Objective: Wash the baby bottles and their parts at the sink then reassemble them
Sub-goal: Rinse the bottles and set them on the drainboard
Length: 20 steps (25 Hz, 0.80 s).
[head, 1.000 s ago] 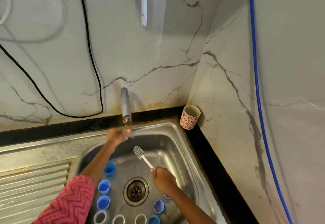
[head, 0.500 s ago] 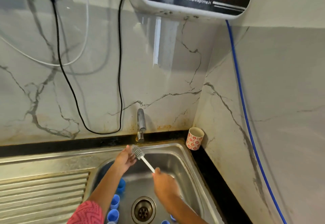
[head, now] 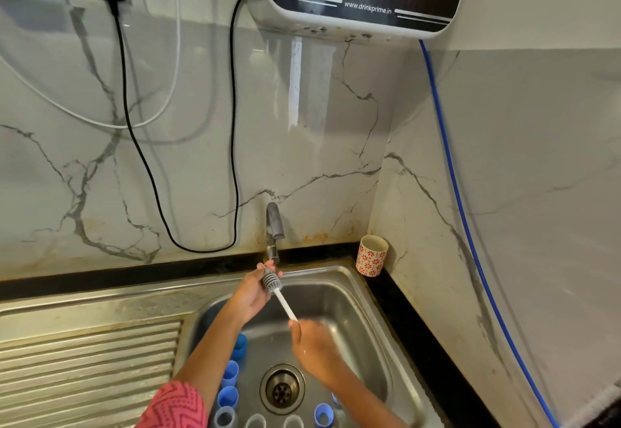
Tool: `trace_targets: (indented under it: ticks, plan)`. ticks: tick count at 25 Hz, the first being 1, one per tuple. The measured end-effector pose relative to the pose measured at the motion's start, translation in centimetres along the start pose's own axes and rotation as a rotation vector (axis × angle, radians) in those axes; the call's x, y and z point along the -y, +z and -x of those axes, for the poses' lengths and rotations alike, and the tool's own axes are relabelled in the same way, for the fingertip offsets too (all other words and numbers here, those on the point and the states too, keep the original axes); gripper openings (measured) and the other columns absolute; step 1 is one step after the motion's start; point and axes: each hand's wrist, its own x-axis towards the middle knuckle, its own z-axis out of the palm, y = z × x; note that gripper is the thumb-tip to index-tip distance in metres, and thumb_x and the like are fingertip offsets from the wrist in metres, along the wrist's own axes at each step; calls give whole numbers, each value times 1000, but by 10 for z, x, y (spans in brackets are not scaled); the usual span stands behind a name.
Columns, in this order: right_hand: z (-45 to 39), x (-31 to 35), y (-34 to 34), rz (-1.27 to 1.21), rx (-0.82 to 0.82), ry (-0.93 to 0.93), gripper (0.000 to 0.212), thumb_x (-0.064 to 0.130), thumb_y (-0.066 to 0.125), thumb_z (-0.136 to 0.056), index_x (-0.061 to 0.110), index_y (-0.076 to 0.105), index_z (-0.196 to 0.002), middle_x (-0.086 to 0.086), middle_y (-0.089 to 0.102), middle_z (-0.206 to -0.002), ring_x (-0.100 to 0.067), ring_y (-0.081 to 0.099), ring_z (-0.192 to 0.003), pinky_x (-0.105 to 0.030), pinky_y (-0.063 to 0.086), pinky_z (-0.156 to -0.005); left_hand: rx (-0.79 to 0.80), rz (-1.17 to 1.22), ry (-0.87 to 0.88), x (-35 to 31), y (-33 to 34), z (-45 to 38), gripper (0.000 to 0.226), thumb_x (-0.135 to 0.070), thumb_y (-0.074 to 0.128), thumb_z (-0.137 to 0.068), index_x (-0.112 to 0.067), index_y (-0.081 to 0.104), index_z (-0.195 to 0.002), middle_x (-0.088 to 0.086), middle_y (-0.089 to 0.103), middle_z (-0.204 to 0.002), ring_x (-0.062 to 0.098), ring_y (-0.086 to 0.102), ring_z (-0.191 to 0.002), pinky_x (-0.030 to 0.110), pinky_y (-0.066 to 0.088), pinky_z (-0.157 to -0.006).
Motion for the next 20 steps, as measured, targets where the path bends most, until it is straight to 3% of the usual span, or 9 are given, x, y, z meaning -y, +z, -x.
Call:
trace_targets:
  ticks: [2,5,7,8,10,12,13,16,20]
  plan:
    - [1,3,-12,-489,203,154,38,42,28,-102,21,46,-75,2,45,-56,-8,40,-39,-21,30,-32,60,-15,-21,-2,0,2,31,-21,29,-103,-4,51,-115,6,53,-91,18,55,-86,31,44,-76]
    - [-7,-2,-29,-1091,578,278,49,48,27,-101,23,37,-60,10,25,-42,0,19,-29,-13,15,-27,149,16,-27,-7,4,11,37,-24,30,-102,-7,63,-100,4,58,-87,17,56,-85,28,49,-75]
    - [-12,-10,-28,-1136,606,273,51,50,27,-100,23,39,-59,10,26,-43,0,20,-30,-13,16,-27,168,2,-28,-7,5,13,38,-28,31,-101,-8,64,-103,2,59,-87,16,56,-85,31,51,-77]
    - [-14,-11,-25,-1013,527,265,48,50,27,-100,23,41,-63,9,30,-45,-2,25,-32,-14,19,-29,135,-68,-37,-5,4,12,35,-29,30,-101,-9,58,-110,2,58,-88,16,55,-87,35,47,-86]
    - [-10,-6,-22,-410,245,155,43,47,27,-101,18,55,-84,-2,55,-64,-13,52,-50,-25,40,-44,-6,-313,-55,2,3,6,32,-30,28,-102,-12,53,-112,3,58,-97,19,54,-99,46,26,-106]
    - [-7,-6,-13,222,-22,39,45,40,24,-103,11,56,-111,-11,67,-100,-27,65,-91,-35,49,-73,-169,-488,-32,5,8,0,32,-28,29,-103,-12,56,-103,7,58,-110,23,50,-112,50,15,-111]
    - [-6,-6,-8,357,-108,-1,43,38,22,-104,10,52,-116,-11,67,-106,-28,65,-99,-36,50,-78,-243,-542,-13,4,14,-3,32,-26,29,-103,-10,57,-103,11,58,-115,25,52,-108,48,18,-110]
    - [-10,-9,-1,489,-142,-42,36,35,18,-105,11,43,-116,-8,68,-105,-25,68,-96,-33,52,-76,-359,-599,34,5,28,-11,36,-19,27,-103,0,56,-113,12,59,-94,20,49,-76,42,32,-96]
    - [-15,-11,6,414,-152,-7,39,34,19,-105,11,50,-113,-9,67,-105,-23,66,-98,-34,51,-80,-322,-620,4,15,31,-12,34,-29,29,-102,-7,53,-112,15,55,-110,24,51,-95,41,33,-96]
